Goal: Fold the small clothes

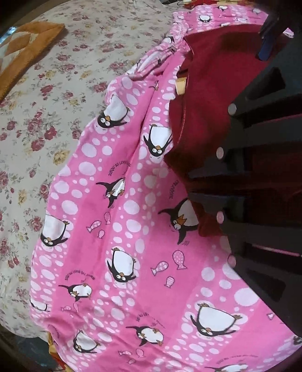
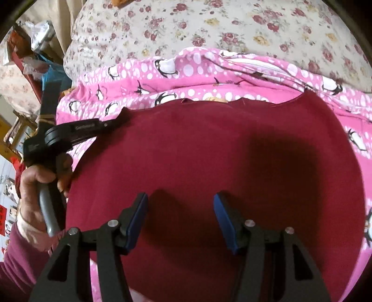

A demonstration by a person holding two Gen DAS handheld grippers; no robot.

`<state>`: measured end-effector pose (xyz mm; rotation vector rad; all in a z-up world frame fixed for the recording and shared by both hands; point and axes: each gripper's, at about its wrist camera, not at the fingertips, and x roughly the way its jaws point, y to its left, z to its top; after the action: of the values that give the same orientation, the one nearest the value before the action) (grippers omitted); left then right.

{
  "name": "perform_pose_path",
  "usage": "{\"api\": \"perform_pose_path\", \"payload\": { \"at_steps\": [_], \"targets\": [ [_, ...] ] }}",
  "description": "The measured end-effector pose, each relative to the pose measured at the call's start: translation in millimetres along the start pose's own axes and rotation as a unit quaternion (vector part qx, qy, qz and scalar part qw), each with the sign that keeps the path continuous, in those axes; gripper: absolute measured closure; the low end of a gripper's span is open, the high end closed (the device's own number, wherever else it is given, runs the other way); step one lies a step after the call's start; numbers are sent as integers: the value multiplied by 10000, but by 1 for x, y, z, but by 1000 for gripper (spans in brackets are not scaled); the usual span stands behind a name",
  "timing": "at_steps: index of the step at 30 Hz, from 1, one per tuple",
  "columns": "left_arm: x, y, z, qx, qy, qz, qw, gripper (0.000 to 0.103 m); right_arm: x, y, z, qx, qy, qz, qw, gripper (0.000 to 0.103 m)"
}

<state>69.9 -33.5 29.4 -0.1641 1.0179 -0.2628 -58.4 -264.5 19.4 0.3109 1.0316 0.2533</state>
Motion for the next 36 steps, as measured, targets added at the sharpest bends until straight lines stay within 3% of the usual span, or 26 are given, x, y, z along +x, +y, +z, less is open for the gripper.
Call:
{"api": "perform_pose_path", "payload": {
  "at_steps": [4, 6, 12, 17, 23, 27, 36],
  "targets": [
    [-27, 6, -10, -228, 75, -166, 9996, 93, -14, -5, -1, 247, -64, 174, 9995, 41],
    [-43, 11, -20, -326, 195, -216, 9990, 80, -18, -11, -3, 371, -94, 221, 9990, 41],
    [-79, 24, -52, -762, 242, -321, 9963, 72, -24, -28, -8, 762, -259, 417, 9959, 41],
    [-66, 28, -78, -1185, 421, -420, 9912, 70, -28, -30, -12, 799, -402, 571, 9944, 41],
    [-61, 24, -83, -1152, 157, -273, 9928, 66, -24, -28, -13, 786, -510, 739, 9929, 41],
    [-79, 29, -78, -1151, -317, -193, 9927, 66, -22, -26, -14, 674, -463, 691, 9943, 41],
    [-64, 35, -77, -1133, -51, -144, 9934, 66, -20, -26, -15, 686, -442, 670, 9944, 41]
  ]
}}
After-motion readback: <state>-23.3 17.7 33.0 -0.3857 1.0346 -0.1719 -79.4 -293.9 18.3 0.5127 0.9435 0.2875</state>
